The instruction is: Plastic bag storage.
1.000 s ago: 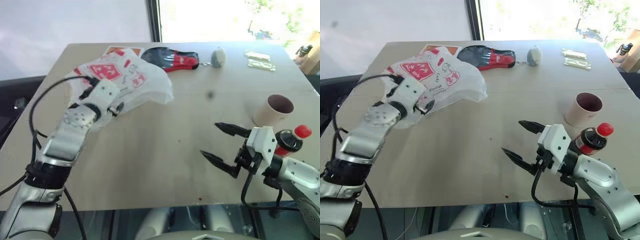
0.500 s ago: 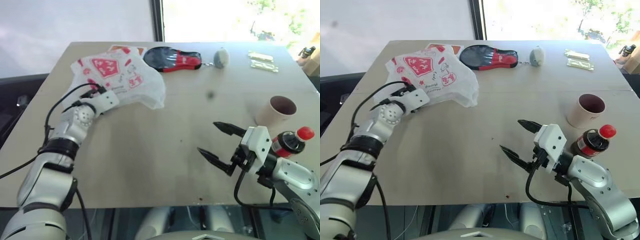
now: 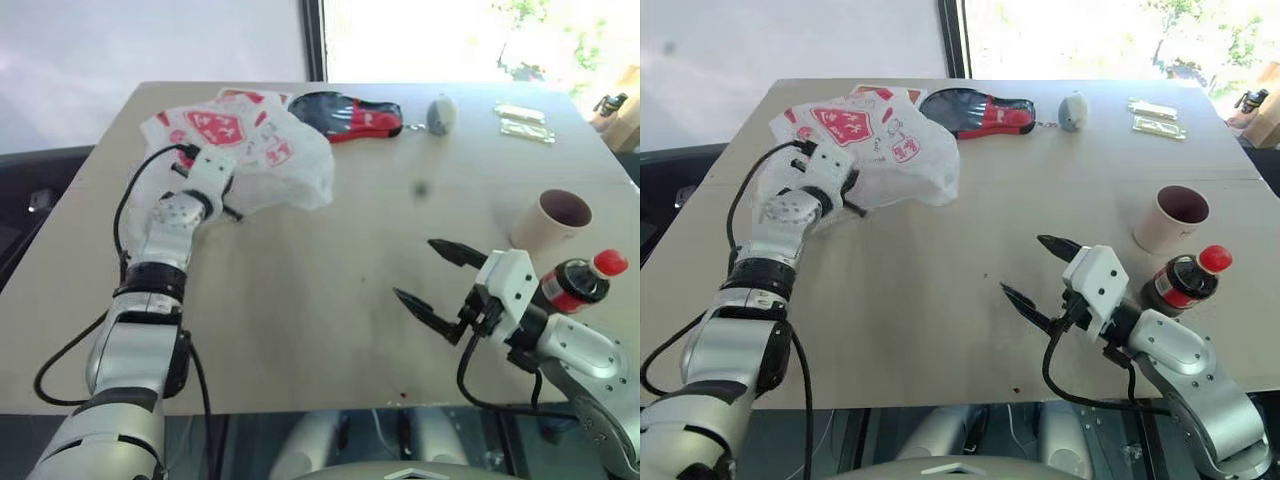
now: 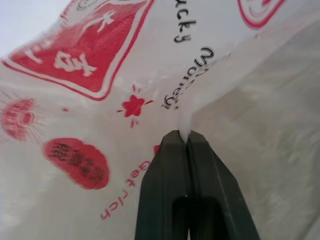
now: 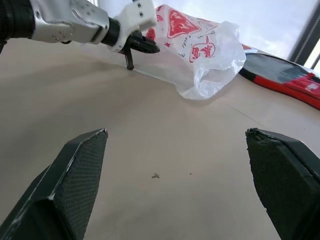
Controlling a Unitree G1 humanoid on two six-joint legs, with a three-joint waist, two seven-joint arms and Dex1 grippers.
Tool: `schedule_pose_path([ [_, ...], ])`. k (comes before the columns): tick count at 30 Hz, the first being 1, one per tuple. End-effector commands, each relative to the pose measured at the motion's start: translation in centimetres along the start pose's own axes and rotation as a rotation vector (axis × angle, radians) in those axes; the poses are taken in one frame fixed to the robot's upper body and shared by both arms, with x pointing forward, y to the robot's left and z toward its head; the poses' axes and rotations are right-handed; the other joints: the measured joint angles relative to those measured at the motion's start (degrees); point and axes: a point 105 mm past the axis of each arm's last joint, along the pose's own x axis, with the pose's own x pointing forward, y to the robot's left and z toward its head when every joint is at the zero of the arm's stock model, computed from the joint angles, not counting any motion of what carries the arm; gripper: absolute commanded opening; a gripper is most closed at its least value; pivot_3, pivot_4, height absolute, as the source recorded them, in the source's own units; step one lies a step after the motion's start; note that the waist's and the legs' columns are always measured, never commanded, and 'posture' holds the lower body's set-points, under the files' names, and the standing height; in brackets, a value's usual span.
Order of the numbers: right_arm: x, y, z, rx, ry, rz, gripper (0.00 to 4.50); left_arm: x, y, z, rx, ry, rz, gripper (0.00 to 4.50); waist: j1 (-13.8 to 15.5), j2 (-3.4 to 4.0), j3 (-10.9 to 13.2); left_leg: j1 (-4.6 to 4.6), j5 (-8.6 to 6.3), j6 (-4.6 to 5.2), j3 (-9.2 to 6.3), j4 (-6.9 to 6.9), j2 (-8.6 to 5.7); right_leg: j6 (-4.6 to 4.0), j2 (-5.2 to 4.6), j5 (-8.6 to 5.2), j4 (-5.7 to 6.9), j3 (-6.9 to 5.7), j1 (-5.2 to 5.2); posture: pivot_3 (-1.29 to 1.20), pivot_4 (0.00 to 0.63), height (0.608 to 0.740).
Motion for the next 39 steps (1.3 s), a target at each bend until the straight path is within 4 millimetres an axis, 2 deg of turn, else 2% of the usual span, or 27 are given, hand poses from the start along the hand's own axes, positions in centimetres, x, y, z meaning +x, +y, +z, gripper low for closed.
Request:
schedule_pose_path([
  [1,0.2,-0.2,0.7,-0.026,-0.018,-0.027,4.50,-2.0,-0.1,6.4,-0.310,-0.081,-0.051,0.03,-0.1,-0.01,0.0,-0.01,0.00,0.00,-0.01,0.01,0.00,0.00,0.01,0.00,0.00,0.01,0.00,0.00,0.150,0.740],
  [4,0.2,-0.5,0.7,-0.032,-0.005,-0.041,4.50,-3.4,-1.4,8.4,-0.440,-0.067,-0.088,0.03,-0.3,0.01,0.0,-0.03,0.00,0.00,-0.05,0.05,-0.02,0.00,0.03,0.00,0.03,-0.01,-0.01,0.00,0.150,0.740],
  [8,-0.4,-0.9,1.1,-0.043,0.012,-0.053,4.50,-4.6,-1.8,9.5,-0.424,-0.064,-0.081,0.03,-1.0,0.01,0.0,0.04,0.01,-0.02,-0.04,0.05,0.00,0.00,0.03,0.00,0.12,0.03,-0.01,0.00,0.150,0.740],
  [10,-1.0,-0.7,1.6,-0.025,0.019,-0.033,4.50,-5.0,-2.5,9.9,-0.444,-0.066,-0.110,0.03,-1.1,0.02,0.0,0.11,0.01,-0.03,0.00,0.03,0.00,0.00,0.03,0.00,0.16,0.08,0.00,0.00,0.150,0.740],
  [13,-2.2,-1.1,2.7,0.068,0.014,-0.048,4.50,-5.5,-4.7,10.6,-0.472,-0.076,-0.217,0.03,-0.8,0.01,0.0,0.12,0.01,-0.03,0.00,0.04,0.00,0.00,0.03,0.00,0.16,0.07,0.02,0.00,0.150,0.740],
  [15,-3.3,-0.3,3.4,0.072,0.048,-0.005,4.50,-5.6,-5.6,10.7,-0.504,-0.077,-0.252,0.03,-0.3,0.02,0.0,0.12,0.01,-0.03,0.00,0.04,-0.02,0.00,0.01,0.00,0.13,0.06,0.05,0.00,0.150,0.740],
  [17,-4.3,-0.6,3.7,0.050,0.091,-0.026,4.50,-5.6,-6.6,11.1,-0.542,-0.086,-0.298,0.03,0.3,0.01,0.0,0.11,0.01,-0.02,0.00,0.05,-0.04,0.00,0.02,0.00,0.09,0.06,0.06,0.00,0.150,0.740],
  [22,-7.2,-4.4,4.9,-0.129,0.207,-0.282,4.50,-5.0,-8.8,11.9,-0.588,-0.099,-0.392,0.03,0.6,-0.01,0.0,0.12,0.01,-0.02,0.03,0.05,-0.04,0.00,-0.06,0.00,0.10,0.07,0.07,0.00,0.150,0.740],
  [25,-9.9,-6.0,5.2,-0.091,0.254,-0.447,4.50,-4.5,-10.4,12.0,-0.603,-0.093,-0.434,0.03,0.8,-0.06,0.0,0.11,0.01,-0.02,0.05,0.05,-0.04,0.00,-0.07,0.01,0.11,0.08,0.06,0.00,0.150,0.740],
  [28,-11.9,-7.9,5.7,-0.056,0.247,-0.623,4.50,-4.3,-10.9,11.9,-0.623,-0.089,-0.448,0.03,1.1,-0.07,0.0,0.11,0.01,-0.02,0.07,0.05,-0.04,0.01,-0.09,0.01,0.07,0.09,0.11,0.00,0.150,0.740],
  [32,-12.9,-8.6,5.1,0.021,0.271,-0.710,4.50,-4.3,-11.1,11.7,-0.636,-0.089,-0.445,0.03,1.1,-0.07,0.0,0.19,0.01,-0.02,0.13,0.04,-0.04,0.04,-0.09,0.03,0.07,0.15,0.16,0.00,0.150,0.740],
  [39,-13.6,-9.0,2.1,0.171,0.316,-0.778,4.50,-4.5,-10.6,12.0,-0.626,-0.105,-0.429,0.03,1.1,-0.09,0.0,0.21,0.01,-0.01,0.16,0.04,-0.03,0.04,-0.09,0.03,0.06,0.18,0.19,0.00,0.150,0.740],
])
